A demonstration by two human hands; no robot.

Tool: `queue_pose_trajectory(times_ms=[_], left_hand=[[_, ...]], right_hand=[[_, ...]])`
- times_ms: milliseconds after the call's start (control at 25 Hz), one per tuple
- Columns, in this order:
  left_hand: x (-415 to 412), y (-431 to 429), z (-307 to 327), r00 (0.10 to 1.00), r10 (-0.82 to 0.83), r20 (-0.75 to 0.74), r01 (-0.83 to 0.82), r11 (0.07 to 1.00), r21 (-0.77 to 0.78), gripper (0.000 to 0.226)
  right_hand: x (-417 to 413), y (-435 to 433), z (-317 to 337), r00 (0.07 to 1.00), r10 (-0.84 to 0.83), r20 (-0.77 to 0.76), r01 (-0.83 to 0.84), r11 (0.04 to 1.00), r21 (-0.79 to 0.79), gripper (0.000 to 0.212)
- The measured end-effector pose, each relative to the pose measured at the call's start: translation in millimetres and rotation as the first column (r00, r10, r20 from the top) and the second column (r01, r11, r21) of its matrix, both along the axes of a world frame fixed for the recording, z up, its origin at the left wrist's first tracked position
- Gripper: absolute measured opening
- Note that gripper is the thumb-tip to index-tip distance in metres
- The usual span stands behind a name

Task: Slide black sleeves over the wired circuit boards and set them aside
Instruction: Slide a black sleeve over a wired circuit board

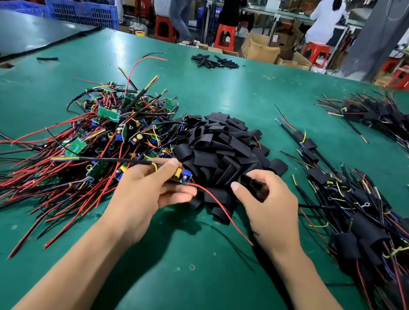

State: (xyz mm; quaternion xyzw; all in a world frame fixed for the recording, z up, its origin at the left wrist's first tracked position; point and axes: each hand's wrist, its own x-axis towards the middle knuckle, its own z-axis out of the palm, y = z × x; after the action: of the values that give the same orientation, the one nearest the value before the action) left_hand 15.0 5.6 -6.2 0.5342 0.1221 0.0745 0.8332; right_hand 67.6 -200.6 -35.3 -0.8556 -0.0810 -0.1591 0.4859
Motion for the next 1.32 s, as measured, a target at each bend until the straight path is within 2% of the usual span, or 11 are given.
queue_pose_trajectory(times_ms=[80,120,200,240,320,440,560,680,800,960,1320], left_hand=[[0,2,2,0.999,-0.028,0.037,0.033,0.991,-0.129,0.013],[0,3,3,0.998,-0.022,0.062,0.032,0.986,-0.165,0.017],[1,6,6,0.992,0.023,0.121,0.005,0.973,-0.229,0.017],[1,6,7,0.988,0.052,0.147,-0.013,0.966,-0.259,0.017],[2,7,8,0.981,0.099,0.167,-0.047,0.956,-0.289,0.018],[3,8,6,0.979,0.117,0.167,-0.067,0.959,-0.277,0.018],[3,8,6,0.98,0.116,0.16,-0.072,0.963,-0.259,0.017],[2,9,6,0.982,0.114,0.151,-0.073,0.965,-0.252,0.02],[2,9,8,0.98,0.13,0.15,-0.088,0.962,-0.258,0.018],[3,10,8,0.978,0.149,0.144,-0.102,0.952,-0.289,0.017],[6,15,7,0.974,0.178,0.143,-0.125,0.94,-0.318,0.016]], right_hand=[[0,-4,8,1.0,0.017,-0.014,-0.013,0.969,0.247,0.019],[0,-5,13,0.998,0.056,-0.03,-0.039,0.911,0.41,0.019],[0,-6,24,0.987,0.153,-0.056,-0.07,0.708,0.703,0.021],[0,-5,27,0.98,0.189,-0.057,-0.072,0.61,0.789,0.025],[-1,-3,32,0.971,0.235,-0.054,-0.072,0.496,0.866,0.03],[-2,-3,33,0.968,0.248,-0.03,-0.082,0.43,0.899,0.028],[-1,-7,35,0.971,0.238,-0.023,-0.082,0.424,0.902,0.029],[-2,-8,34,0.959,0.284,-0.023,-0.132,0.516,0.846,0.018],[-3,-9,34,0.94,0.339,-0.029,-0.183,0.576,0.796,0.018],[-5,-8,35,0.917,0.395,-0.049,-0.212,0.588,0.781,0.023],[-8,-6,38,0.883,0.462,-0.083,-0.2,0.53,0.824,0.02]])
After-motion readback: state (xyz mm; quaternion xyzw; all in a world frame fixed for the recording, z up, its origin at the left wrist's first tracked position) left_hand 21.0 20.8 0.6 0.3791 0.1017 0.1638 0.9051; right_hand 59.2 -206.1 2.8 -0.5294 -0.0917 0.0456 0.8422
